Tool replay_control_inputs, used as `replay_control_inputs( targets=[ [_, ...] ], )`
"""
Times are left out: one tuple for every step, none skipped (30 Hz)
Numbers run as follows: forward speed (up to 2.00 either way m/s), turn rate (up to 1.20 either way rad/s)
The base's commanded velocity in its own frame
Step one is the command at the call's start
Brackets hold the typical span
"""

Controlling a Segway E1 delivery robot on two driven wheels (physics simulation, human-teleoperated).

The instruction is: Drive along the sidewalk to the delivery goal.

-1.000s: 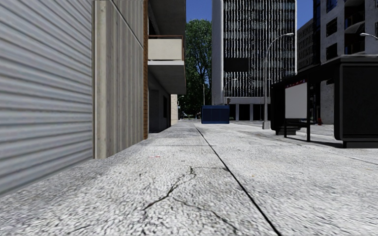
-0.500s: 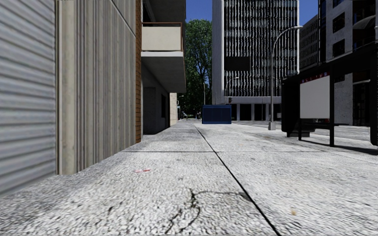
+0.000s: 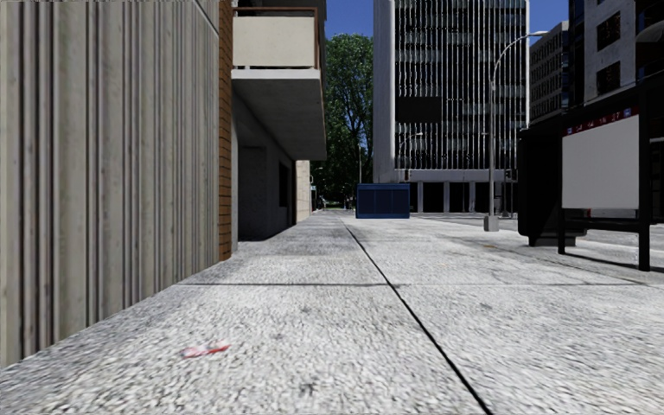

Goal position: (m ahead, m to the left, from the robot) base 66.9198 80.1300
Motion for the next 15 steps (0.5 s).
replay_control_inputs(
  targets=[
    [2.00,0.00],
    [2.00,0.00],
    [2.00,0.00],
    [2.00,0.00],
    [2.00,0.00],
    [2.00,0.00],
    [2.00,0.00],
    [2.00,0.00],
    [2.00,0.00],
    [2.00,0.00],
    [2.00,0.00],
    [2.00,0.00],
    [2.00,0.00],
    [2.00,0.00],
    [2.00,0.00]
  ],
)
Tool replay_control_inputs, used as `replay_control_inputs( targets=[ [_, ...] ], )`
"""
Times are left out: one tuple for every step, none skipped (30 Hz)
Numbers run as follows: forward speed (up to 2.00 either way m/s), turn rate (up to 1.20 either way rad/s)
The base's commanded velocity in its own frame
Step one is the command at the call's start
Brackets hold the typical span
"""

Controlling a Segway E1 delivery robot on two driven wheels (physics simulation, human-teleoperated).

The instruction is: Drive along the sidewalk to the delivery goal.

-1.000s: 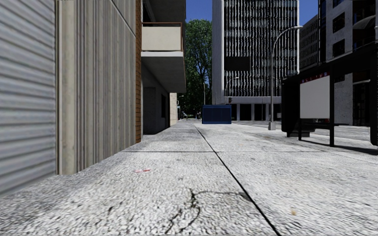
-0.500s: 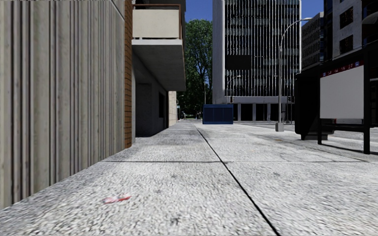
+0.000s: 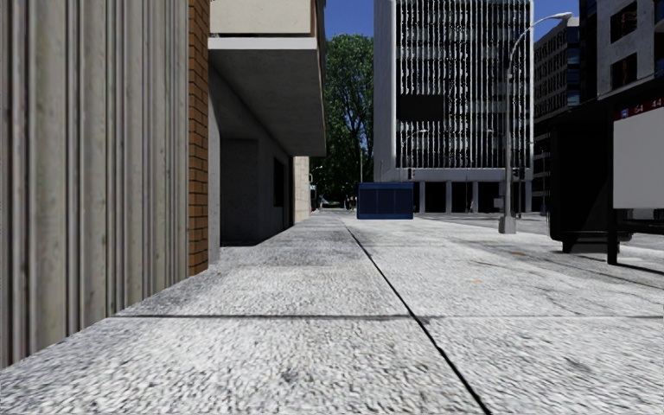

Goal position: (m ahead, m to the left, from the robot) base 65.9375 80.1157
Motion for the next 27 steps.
replay_control_inputs(
  targets=[
    [2.00,0.00],
    [2.00,0.00],
    [2.00,0.00],
    [2.00,0.00],
    [2.00,0.00],
    [2.00,0.00],
    [2.00,0.00],
    [2.00,0.00],
    [2.00,0.00],
    [2.00,0.00],
    [2.00,0.00],
    [2.00,0.00],
    [2.00,0.00],
    [2.00,0.00],
    [2.00,0.00],
    [2.00,0.00],
    [2.00,0.00],
    [2.00,0.00],
    [2.00,0.00],
    [2.00,0.00],
    [2.00,0.00],
    [2.00,0.00],
    [2.00,0.00],
    [2.00,0.00],
    [2.00,0.00],
    [2.00,0.00],
    [2.00,0.00]
  ],
)
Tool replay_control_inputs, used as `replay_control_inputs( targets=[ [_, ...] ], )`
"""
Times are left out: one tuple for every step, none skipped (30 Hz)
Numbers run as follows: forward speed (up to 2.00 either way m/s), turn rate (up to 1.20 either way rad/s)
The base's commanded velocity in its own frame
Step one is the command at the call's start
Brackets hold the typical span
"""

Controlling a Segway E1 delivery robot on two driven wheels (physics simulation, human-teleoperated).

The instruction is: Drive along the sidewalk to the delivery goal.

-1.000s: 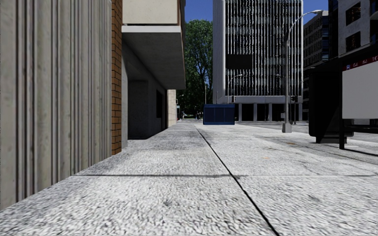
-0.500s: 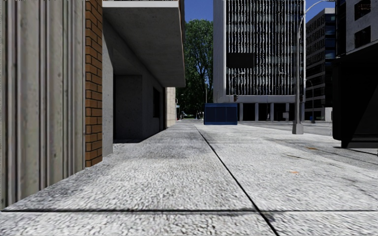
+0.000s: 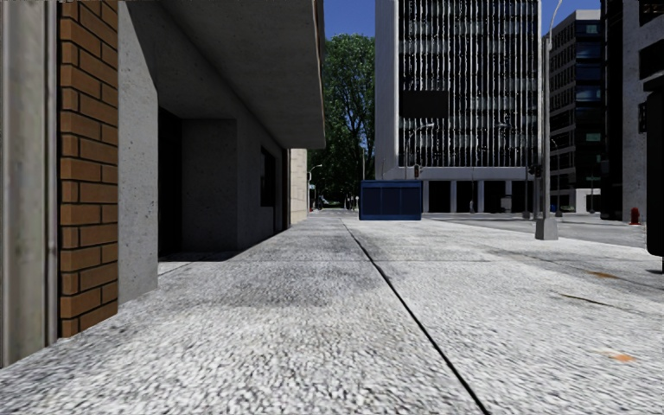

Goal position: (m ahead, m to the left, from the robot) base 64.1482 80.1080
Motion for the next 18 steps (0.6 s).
replay_control_inputs(
  targets=[
    [2.00,0.00],
    [2.00,0.00],
    [2.00,0.00],
    [2.00,0.00],
    [2.00,0.00],
    [2.00,0.00],
    [2.00,0.00],
    [2.00,0.00],
    [2.00,0.00],
    [2.00,0.00],
    [2.00,0.00],
    [2.00,0.00],
    [2.00,0.00],
    [2.00,0.00],
    [2.00,0.00],
    [2.00,0.00],
    [2.00,0.00],
    [2.00,0.00]
  ],
)
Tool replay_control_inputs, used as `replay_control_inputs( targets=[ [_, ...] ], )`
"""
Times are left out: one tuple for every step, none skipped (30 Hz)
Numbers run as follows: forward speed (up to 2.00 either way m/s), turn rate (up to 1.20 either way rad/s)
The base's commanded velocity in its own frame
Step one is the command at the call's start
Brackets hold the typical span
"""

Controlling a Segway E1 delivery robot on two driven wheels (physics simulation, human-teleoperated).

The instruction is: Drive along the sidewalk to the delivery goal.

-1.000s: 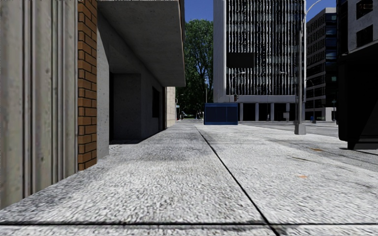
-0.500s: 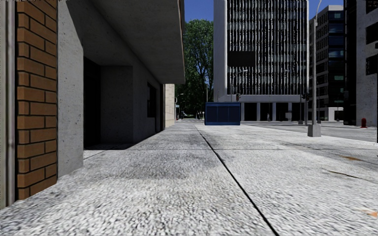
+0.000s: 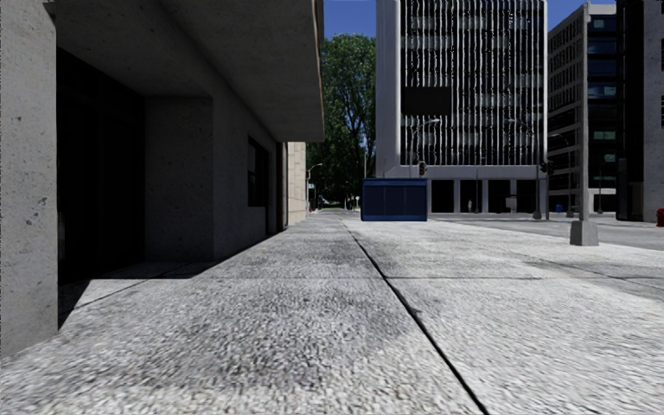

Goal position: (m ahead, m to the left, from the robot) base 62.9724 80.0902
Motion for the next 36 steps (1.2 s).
replay_control_inputs(
  targets=[
    [2.00,0.00],
    [2.00,0.00],
    [2.00,0.00],
    [2.00,0.00],
    [2.00,0.00],
    [2.00,0.00],
    [2.00,0.00],
    [2.00,0.00],
    [2.00,0.00],
    [2.00,0.00],
    [2.00,0.00],
    [2.00,0.00],
    [2.00,0.00],
    [2.00,0.00],
    [2.00,0.00],
    [2.00,0.00],
    [2.00,0.00],
    [2.00,0.00],
    [2.00,0.00],
    [2.00,0.00],
    [2.00,0.00],
    [2.00,0.00],
    [2.00,0.00],
    [2.00,0.00],
    [2.00,0.00],
    [2.00,0.00],
    [2.00,0.00],
    [2.00,0.00],
    [2.00,0.00],
    [2.00,0.00],
    [2.00,0.00],
    [2.00,0.00],
    [2.00,0.00],
    [2.00,0.00],
    [2.00,0.00],
    [2.00,0.00]
  ],
)
